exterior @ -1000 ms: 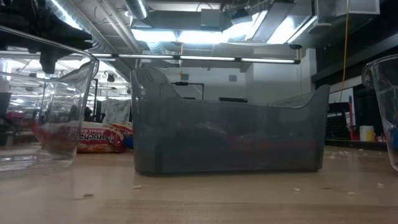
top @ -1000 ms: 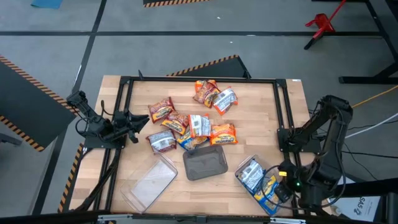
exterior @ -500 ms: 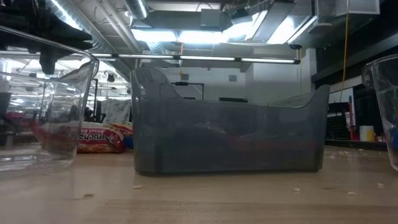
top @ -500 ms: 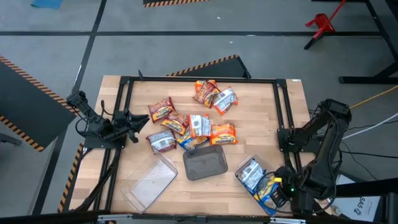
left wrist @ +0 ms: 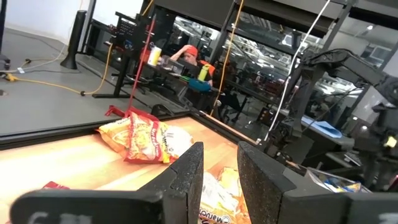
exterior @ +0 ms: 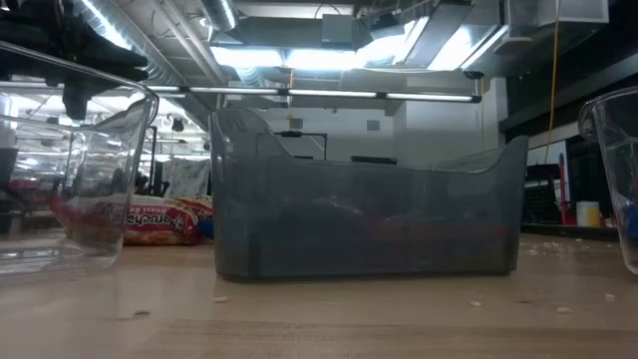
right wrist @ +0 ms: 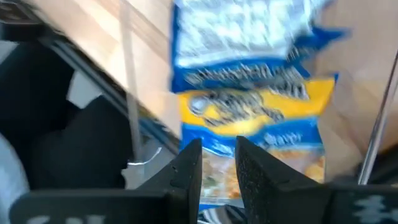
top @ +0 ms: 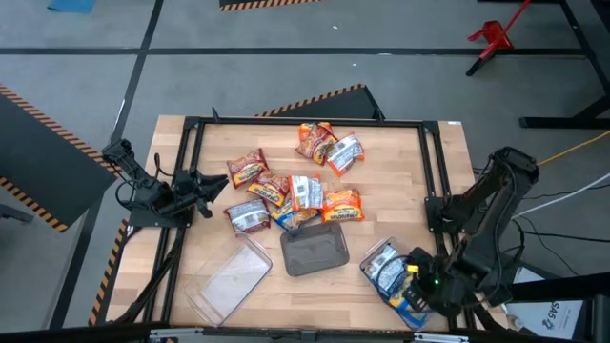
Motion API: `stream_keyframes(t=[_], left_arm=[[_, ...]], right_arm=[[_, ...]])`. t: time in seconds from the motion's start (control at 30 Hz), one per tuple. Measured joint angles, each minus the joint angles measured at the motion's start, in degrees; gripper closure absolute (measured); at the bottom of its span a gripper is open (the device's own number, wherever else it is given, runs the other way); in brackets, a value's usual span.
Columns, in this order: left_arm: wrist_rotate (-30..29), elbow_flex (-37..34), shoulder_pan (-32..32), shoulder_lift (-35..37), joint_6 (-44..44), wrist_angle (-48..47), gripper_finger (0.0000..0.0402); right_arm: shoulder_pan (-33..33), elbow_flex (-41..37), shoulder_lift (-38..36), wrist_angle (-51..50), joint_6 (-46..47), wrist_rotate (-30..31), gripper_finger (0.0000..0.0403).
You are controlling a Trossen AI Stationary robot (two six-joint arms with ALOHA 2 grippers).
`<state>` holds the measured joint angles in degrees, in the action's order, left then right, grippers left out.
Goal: Sort Maruchan noodles
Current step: Put the blue noodle pack into the right transparent bin
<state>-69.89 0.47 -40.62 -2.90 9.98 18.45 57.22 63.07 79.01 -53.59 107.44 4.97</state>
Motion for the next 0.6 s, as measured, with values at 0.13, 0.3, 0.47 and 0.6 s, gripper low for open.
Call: stream_keyframes(t=[0.13, 0.3, 0.47, 0.6], left_arm=[[0.12, 0.00, 0.00, 0.00, 0.07, -0.01, 0.0310], [0.15, -0.02, 0.00, 0.00, 0.02, 0.00, 0.0310], [0.22, 0.00, 0.00, 0.00, 0.23, 0.01, 0.0310], [-0.12, -0.01, 0.00, 0.00, 0.20, 0.01, 0.0309]], right_arm=[[-3.26, 2.67, -2.05, -1.45, -4.76, 0.03, 0.0322], [-7.82, 5.37, -3.00, -5.42, -15.31, 6.33, 0.0322], [-17.75, 5.66, -3.03, -2.58, -40.67, 22.85, 0.0322], [-28.26, 5.68, -2.83, 5.70, -67.25, 24.97, 0.0322]])
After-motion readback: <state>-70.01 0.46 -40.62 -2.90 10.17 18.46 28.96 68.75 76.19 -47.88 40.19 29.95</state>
